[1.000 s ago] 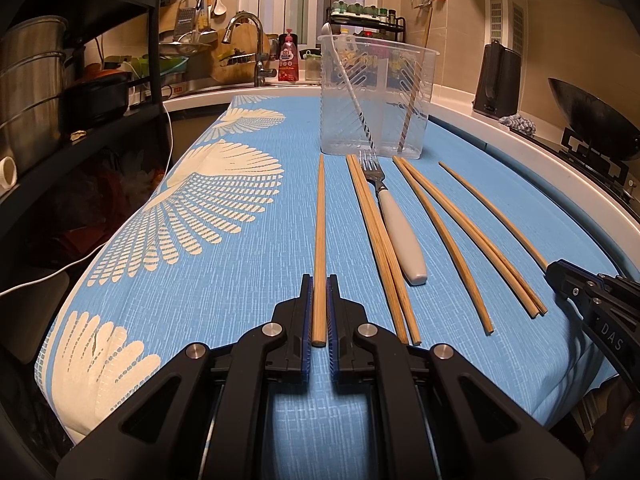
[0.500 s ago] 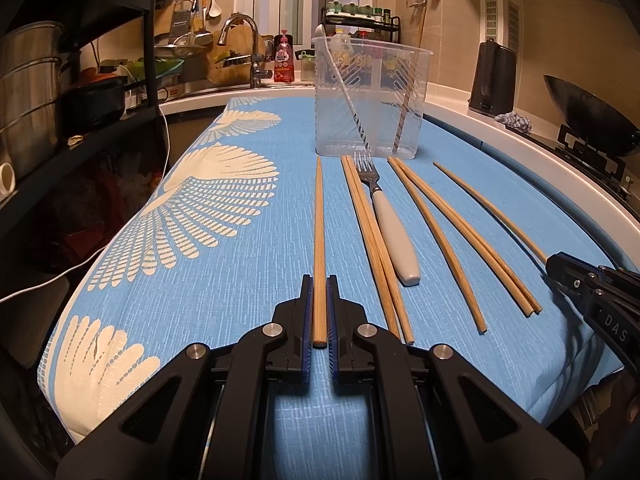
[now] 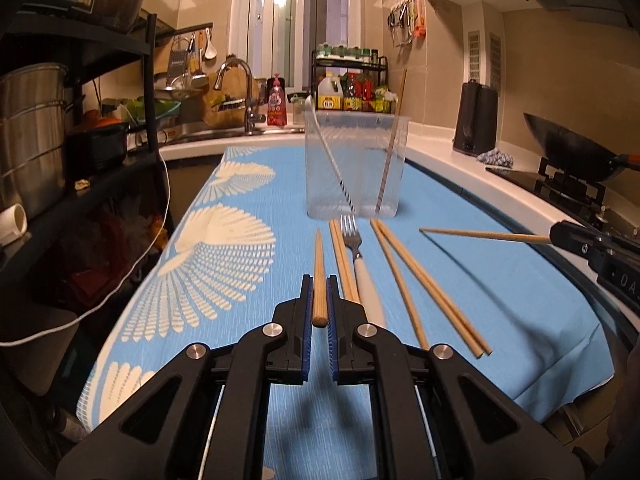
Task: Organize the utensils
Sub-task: 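Lift both chopsticks into the clear container and open both grippers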
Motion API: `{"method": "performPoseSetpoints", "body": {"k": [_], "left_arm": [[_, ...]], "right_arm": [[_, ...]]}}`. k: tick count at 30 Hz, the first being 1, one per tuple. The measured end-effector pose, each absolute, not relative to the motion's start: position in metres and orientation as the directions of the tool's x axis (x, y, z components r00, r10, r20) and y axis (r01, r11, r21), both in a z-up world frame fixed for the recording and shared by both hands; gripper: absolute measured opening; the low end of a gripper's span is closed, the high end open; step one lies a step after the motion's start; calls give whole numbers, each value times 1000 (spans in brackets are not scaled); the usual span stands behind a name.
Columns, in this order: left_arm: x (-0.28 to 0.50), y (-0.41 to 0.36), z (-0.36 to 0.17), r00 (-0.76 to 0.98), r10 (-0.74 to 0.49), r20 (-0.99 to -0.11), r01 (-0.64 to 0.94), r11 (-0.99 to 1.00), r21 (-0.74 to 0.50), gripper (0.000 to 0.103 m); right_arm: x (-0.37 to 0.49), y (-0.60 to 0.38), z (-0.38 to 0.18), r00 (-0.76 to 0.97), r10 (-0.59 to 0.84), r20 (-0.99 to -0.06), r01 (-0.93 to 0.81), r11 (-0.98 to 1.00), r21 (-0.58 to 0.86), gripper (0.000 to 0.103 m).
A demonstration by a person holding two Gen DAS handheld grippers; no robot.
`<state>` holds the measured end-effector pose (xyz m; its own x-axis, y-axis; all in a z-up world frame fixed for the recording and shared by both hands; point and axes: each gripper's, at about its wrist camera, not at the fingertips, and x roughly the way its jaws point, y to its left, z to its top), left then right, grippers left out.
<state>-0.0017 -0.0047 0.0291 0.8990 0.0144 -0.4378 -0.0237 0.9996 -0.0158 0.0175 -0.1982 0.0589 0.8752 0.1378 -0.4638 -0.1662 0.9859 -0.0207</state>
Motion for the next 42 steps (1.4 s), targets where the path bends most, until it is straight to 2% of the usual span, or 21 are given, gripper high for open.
{"method": "performPoseSetpoints", "body": {"k": [14,26,33,37,42], "left_arm": [[26,7,108,936,-41,-348,24,998,-53,7],[74,18,161,896,-95,-434,51,992,-112,7],[94,21,183,870,-111,-481,55,990,-129,7],[111,26,206,873,-123,-473,60,988,-146,7],[135,26,241,892,-147,-428,87,984,-155,7]], "right_arm": [[59,-195,137,901,193,-389,-210,978,-1,6],[91,-176,188,891,246,-382,-271,962,-13,6],[111,-171,211,870,263,-418,-288,958,2,6],[122,-168,233,862,285,-419,-306,952,18,6],[138,-164,271,870,325,-371,-339,940,30,6]]}}
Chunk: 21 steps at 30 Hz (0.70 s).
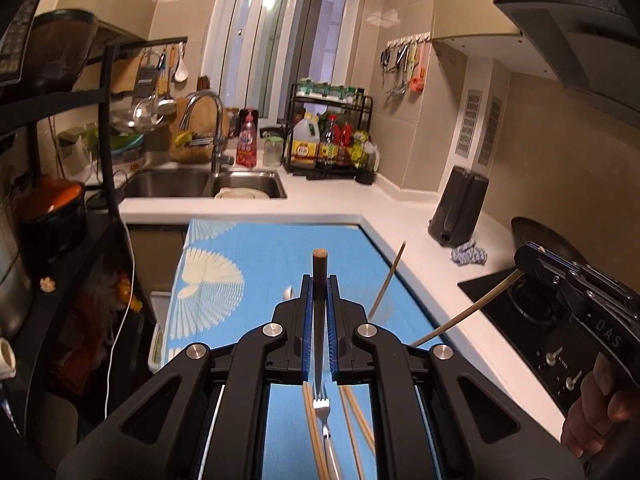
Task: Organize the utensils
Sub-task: 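Lift both chopsticks into the clear container and open both grippers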
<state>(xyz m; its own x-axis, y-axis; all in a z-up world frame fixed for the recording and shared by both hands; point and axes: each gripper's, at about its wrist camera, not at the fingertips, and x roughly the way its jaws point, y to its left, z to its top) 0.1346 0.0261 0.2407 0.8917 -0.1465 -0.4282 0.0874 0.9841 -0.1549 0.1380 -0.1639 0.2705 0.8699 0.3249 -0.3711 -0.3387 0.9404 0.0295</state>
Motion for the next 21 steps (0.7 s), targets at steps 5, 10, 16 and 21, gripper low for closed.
{"method": "performPoseSetpoints", "body": {"k": [5,10,16,21], "left_arm": [[156,19,271,916,-176,-360,121,978,-168,7],[185,18,273,926,-179,-334,122,976,-183,7],[221,26,232,904,-168,-392,93,975,-203,7],[234,29,190,881,-190,-433,100,970,-221,7]], "right_arm": [[157,-160,299,891,334,-306,-342,939,29,6],[189,-153,291,892,322,-318,-331,943,25,6],[222,-143,249,867,301,-398,-320,947,19,6],[234,-137,217,846,282,-453,-317,948,-1,6]]}}
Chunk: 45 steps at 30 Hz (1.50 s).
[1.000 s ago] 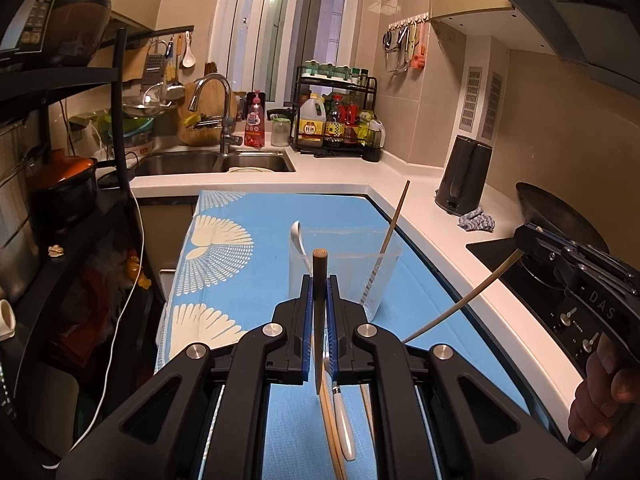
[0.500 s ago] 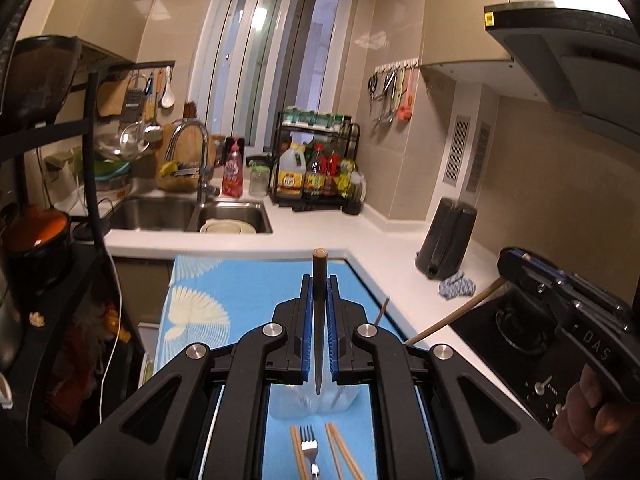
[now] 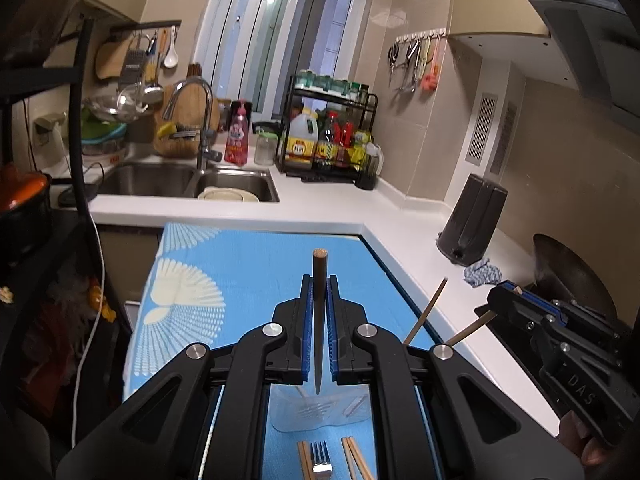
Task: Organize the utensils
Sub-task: 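Lift both chopsticks into the clear container and open both grippers, then withdraw both grippers from the container back toward the remaining utensils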
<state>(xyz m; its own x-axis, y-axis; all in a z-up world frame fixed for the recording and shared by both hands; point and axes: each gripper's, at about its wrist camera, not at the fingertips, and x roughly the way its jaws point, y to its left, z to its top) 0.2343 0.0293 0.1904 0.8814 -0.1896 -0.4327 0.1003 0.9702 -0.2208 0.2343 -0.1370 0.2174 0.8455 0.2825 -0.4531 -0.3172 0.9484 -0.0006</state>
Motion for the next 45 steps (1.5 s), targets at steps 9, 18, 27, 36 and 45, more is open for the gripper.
{"method": "performPoseSetpoints", "body": {"k": [9,18,27,36,45], "left_arm": [[222,31,173,890,-218,-401,148,969,-200,36],[191,28,189,934,-178,-310,134,978,-160,53],[144,24,181,948,-152,-281,123,985,-118,62],[92,24,148,958,-77,-276,53,994,-95,63],[59,26,102,935,-13,-355,-41,989,-145,61]], "right_arm": [[223,-132,192,856,209,-473,-283,955,-89,40],[181,-136,209,917,183,-355,-239,963,-121,41],[126,-157,206,950,182,-253,-208,974,-84,41],[89,-178,162,946,187,-264,-198,980,-15,41],[57,-195,105,925,194,-327,-200,980,17,41]]}}
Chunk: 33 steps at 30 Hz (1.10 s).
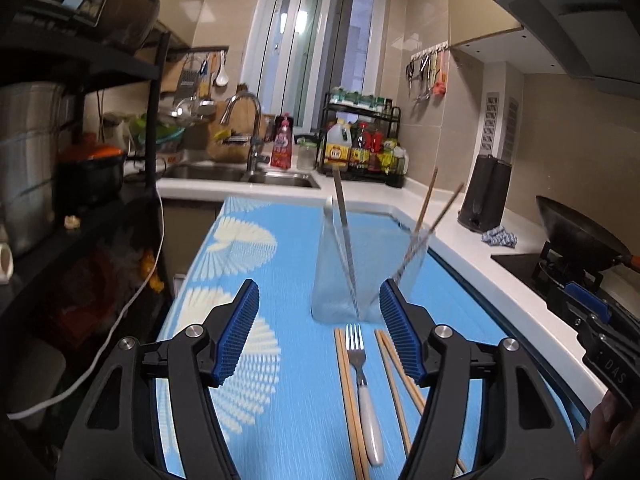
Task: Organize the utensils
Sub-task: 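Withdraw both grippers from the container back toward the remaining utensils, then grasp a wooden chopstick with the left gripper while the right grasps another chopstick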
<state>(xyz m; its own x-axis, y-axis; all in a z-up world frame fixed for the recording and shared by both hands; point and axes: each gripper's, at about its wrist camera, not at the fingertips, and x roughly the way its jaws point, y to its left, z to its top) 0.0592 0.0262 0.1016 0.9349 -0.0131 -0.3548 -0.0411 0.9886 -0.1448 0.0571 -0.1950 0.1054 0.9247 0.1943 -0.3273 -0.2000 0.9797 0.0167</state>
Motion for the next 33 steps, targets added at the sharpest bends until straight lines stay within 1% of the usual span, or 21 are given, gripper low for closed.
{"method": "performPoseSetpoints", "body": {"k": [3,5,7,9,11,13,14,16,18,22,27,33], "left_arm": [[49,19,86,921,11,-390,-62,991,-117,57],[41,19,75,911,4,-412,-62,990,-128,56],[36,18,63,895,4,-445,-75,987,-143,52],[31,16,52,879,-4,-478,-77,986,-151,52],[28,14,42,865,-11,-501,-75,986,-151,46],[24,14,31,854,-12,-520,-76,986,-148,39],[22,14,27,850,-13,-527,-75,986,-146,37],[21,13,18,834,-17,-551,-76,986,-146,28],[21,13,8,815,-46,-578,-67,983,-172,25],[22,6,-2,799,-64,-597,-44,985,-165,24],[24,6,-9,786,-100,-610,-31,979,-200,24],[25,0,-19,765,-122,-633,-19,977,-212,22]], "right_arm": [[53,-199,83,897,211,-388,-207,977,52,40],[51,-198,71,878,231,-420,-223,972,69,40],[47,-196,61,871,236,-431,-235,970,56,40],[44,-194,52,863,243,-443,-245,968,52,40],[44,-194,45,854,254,-455,-252,965,66,38],[44,-194,37,842,260,-473,-255,964,75,33],[45,-194,32,832,268,-486,-260,962,86,28],[45,-195,23,814,282,-508,-268,958,103,18],[48,-194,13,788,299,-538,-282,952,116,15],[50,-190,-4,753,318,-576,-295,946,135,15],[51,-180,-20,712,331,-619,-320,938,134,15],[49,-174,-28,707,317,-633,-326,939,107,15]]}}
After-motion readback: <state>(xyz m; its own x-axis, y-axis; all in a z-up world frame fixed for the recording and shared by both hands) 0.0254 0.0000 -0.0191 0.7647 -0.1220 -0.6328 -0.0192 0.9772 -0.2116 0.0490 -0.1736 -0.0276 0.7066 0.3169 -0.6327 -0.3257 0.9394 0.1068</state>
